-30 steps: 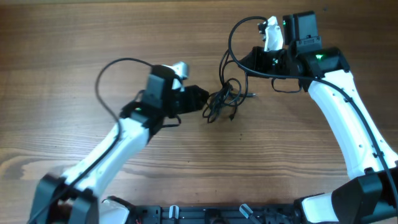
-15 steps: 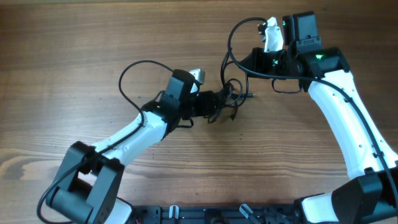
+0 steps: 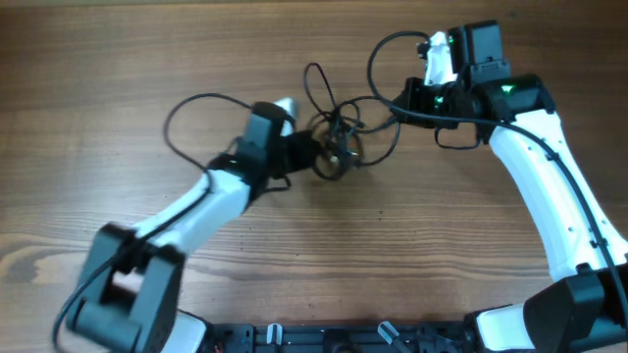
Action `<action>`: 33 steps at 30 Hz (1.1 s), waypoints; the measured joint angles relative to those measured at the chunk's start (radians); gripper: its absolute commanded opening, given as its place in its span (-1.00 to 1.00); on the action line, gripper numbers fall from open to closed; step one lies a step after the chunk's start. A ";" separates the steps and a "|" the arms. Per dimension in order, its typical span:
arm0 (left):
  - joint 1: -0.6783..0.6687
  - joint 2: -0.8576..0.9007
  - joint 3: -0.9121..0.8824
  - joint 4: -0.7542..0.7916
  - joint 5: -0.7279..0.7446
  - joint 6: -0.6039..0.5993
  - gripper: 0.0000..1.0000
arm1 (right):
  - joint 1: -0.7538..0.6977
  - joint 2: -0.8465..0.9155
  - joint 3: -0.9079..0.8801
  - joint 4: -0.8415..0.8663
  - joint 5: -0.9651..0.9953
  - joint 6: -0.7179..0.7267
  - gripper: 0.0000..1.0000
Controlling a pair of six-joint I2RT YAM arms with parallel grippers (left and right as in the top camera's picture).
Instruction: Untangle cables
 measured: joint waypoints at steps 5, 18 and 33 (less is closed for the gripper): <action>0.147 -0.223 0.003 -0.205 -0.001 -0.004 -0.92 | -0.111 0.000 0.000 0.002 0.003 0.022 -0.92; 0.283 -0.415 0.005 -0.537 -0.236 0.074 -0.92 | -0.358 0.108 0.000 0.022 0.109 0.030 -0.92; 0.283 -0.416 0.004 -0.506 -0.346 0.216 -0.92 | -0.456 0.179 0.003 -0.006 0.082 -0.050 -0.21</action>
